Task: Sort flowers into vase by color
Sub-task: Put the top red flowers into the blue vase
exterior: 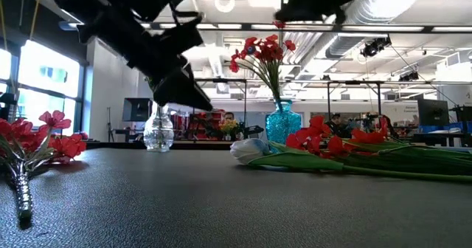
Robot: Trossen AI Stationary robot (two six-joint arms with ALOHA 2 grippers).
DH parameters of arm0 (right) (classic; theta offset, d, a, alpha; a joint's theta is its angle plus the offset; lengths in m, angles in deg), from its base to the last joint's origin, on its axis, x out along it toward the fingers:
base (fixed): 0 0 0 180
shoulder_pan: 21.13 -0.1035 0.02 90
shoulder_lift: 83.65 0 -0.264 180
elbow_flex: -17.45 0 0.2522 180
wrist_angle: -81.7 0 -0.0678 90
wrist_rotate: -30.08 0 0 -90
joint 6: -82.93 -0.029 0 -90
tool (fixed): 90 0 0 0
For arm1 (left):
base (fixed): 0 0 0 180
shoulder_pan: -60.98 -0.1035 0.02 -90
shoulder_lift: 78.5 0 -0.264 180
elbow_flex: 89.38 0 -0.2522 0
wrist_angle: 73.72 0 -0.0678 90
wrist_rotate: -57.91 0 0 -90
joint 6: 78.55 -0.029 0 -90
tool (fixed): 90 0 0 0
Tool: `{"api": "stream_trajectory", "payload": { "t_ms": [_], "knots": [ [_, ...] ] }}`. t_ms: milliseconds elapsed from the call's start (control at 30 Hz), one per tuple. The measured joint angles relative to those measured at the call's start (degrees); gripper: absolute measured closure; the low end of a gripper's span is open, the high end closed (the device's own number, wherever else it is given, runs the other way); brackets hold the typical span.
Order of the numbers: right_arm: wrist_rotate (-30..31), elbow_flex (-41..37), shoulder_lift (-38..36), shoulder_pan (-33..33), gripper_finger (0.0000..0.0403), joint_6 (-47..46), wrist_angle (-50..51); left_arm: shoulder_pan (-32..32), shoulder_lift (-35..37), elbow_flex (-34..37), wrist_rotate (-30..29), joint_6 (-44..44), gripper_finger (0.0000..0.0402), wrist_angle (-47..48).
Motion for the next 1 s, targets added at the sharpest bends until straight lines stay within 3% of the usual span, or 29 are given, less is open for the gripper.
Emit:
{"api": "stream_trajectory", "payload": {
  "t_ms": [167, 333, 433, 533, 1000],
  "knots": [
    [0.35, -1.86, -3.3, 7.25, 0.0401, -0.38, 3.56, -0.77, 0.0, 2.59, 0.03, 2.99, 0.0249, -2.34],
    [-1.89, -6.6, -3.62, 15.75, 0.0402, 2.16, -8.31, -0.63, 0.0, 4.88, 0.05, 1.9, 0.0256, -7.32],
    [-6.28, -7.93, -3.62, 20.45, 0.0402, 2.02, -16.37, -0.41, 0.0, 4.9, 0.05, 1.9, 0.0261, -7.55],
    [-12.74, -7.99, -3.05, 24.34, 0.0402, 0.18, -18.3, -0.12, 0.0, 4.9, 0.06, 1.9, 0.0264, -7.76],
    [-17.45, -7.93, 6.5, 28.07, 0.0403, -3.81, -15.93, 0.67, 0.02, 4.86, 0.13, 0.45, 0.0264, -11.32]
  ]
}}
